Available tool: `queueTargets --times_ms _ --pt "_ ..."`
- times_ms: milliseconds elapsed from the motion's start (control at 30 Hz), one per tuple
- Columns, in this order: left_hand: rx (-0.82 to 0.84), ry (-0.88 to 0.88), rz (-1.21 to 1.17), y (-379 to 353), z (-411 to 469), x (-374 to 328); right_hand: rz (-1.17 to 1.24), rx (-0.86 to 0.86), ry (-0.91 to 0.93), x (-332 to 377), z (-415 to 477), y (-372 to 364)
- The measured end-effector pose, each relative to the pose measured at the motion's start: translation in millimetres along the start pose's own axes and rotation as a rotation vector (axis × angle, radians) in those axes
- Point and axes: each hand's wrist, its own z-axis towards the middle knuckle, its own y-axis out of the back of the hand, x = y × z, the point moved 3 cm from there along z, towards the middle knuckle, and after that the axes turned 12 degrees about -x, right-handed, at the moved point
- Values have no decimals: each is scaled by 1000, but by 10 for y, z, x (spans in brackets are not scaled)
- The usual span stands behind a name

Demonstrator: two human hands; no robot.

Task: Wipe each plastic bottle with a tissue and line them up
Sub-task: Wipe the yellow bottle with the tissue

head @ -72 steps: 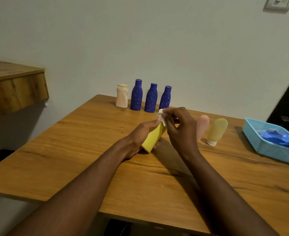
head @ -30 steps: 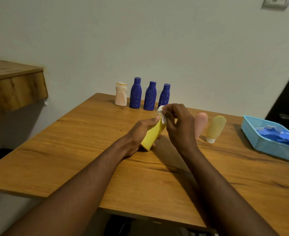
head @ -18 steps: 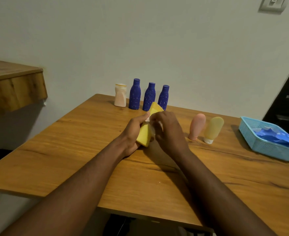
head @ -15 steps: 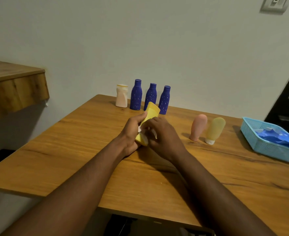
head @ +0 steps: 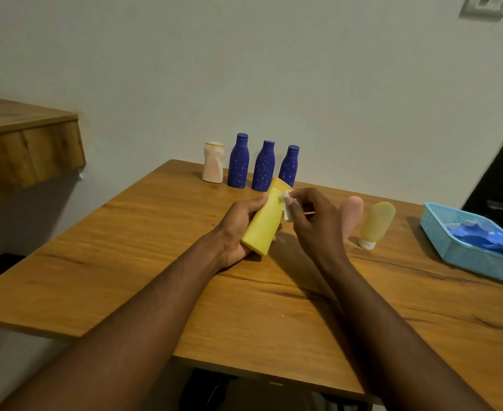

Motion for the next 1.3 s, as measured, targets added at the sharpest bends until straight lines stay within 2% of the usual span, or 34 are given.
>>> queueTargets --times_ms 233,300,500,633,700,800,1033,1300 --pt "-43 17 -79 64 48 -19 -16 354 250 315 -192 -169" --pt "-49 3 -78 74 46 -22 -25 389 284 346 -206 -194" --pt "-12 -40 0 10 41 -4 -28 95 238 243 -110 -132" --pt "-31 -35 86 -7 18 6 -21 -40 145 144 -30 -99" --pt "-41 -38 104 -16 16 14 -23 -49 69 89 -14 -89" --pt "-113 -40 86 11 21 -2 -1 73 28 62 -60 -111" --pt "-344 -71 9 151 151 -60 -14 433 167 299 -235 -241" --pt "-301 38 2 149 149 -54 -66 499 311 449 -304 -233"
